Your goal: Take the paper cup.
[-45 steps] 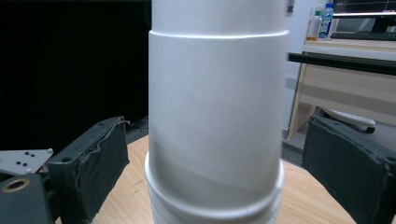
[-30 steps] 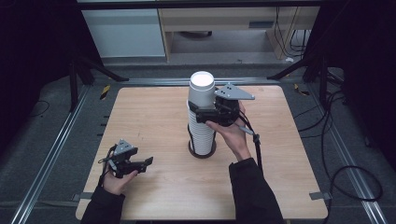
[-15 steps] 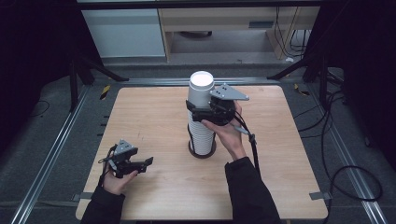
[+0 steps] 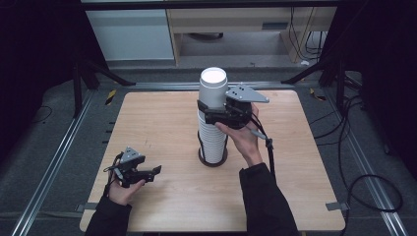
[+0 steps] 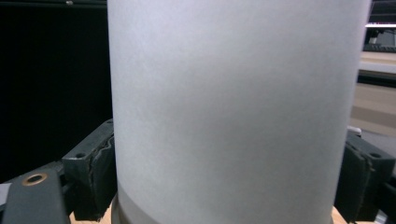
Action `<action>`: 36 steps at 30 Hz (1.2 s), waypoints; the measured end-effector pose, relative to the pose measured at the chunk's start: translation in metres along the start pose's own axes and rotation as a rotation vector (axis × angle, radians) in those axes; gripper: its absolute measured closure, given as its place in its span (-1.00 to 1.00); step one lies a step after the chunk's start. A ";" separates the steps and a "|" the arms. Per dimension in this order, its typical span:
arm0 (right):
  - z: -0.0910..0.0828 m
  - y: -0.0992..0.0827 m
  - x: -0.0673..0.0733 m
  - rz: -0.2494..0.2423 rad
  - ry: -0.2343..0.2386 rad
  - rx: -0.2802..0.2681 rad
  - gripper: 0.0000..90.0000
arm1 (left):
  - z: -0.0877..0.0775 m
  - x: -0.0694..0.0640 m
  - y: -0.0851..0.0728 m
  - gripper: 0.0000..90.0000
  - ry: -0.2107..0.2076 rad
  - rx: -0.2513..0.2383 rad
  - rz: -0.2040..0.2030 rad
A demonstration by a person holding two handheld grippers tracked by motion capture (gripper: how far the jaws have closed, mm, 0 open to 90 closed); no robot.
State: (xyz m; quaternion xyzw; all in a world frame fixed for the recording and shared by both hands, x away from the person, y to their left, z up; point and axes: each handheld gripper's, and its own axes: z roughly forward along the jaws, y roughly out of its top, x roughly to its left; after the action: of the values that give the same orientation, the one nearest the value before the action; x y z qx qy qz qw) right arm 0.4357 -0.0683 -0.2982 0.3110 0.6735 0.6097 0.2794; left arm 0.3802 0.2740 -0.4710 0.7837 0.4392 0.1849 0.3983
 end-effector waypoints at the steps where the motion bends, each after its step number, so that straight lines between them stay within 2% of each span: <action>1: -0.001 0.004 0.001 -0.001 0.001 -0.003 -0.72 | 0.000 0.000 0.000 -0.57 0.000 0.000 -0.001; 12: -0.011 0.033 0.000 -0.026 0.007 -0.062 -0.71 | 0.000 0.001 0.000 -0.57 0.000 0.003 -0.004; 14: -0.018 0.044 0.000 -0.044 0.003 -0.083 -0.71 | 0.000 0.001 0.000 -0.58 0.000 0.004 -0.005; 20: -0.031 0.057 0.001 -0.062 -0.004 -0.110 -0.71 | -0.001 0.001 0.000 -0.58 0.000 0.003 -0.006; 22: -0.041 0.062 -0.001 -0.074 -0.014 -0.120 -0.71 | -0.001 0.001 0.000 -0.58 -0.001 -0.001 -0.008; 28: -0.059 0.058 -0.008 -0.092 -0.031 -0.111 -0.71 | -0.002 0.001 0.000 -0.58 0.000 -0.003 -0.009; 30: -0.071 0.050 -0.013 -0.097 -0.044 -0.093 -0.71 | -0.002 0.000 0.000 -0.58 -0.001 -0.005 -0.008; 31: -0.071 0.050 -0.013 -0.097 -0.044 -0.093 -0.71 | -0.002 0.000 0.000 -0.58 -0.001 -0.005 -0.008; 32: -0.080 0.043 -0.016 -0.103 -0.051 -0.080 -0.71 | -0.002 0.000 0.000 -0.58 -0.002 -0.005 -0.007; 33: -0.080 0.043 -0.016 -0.103 -0.051 -0.080 -0.71 | -0.002 0.000 0.000 -0.58 -0.002 -0.006 -0.008; 34: -0.088 0.035 -0.019 -0.100 -0.053 -0.066 -0.71 | -0.002 0.000 0.001 -0.58 -0.002 -0.005 -0.007; 36: -0.091 0.032 -0.020 -0.101 -0.056 -0.060 -0.71 | -0.002 0.000 0.001 -0.58 -0.003 -0.003 -0.005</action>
State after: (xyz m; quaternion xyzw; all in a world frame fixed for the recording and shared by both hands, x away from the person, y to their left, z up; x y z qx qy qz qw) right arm 0.3826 -0.1401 -0.2575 0.2850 0.6615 0.6058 0.3379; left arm 0.3790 0.2747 -0.4691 0.7823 0.4405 0.1832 0.4006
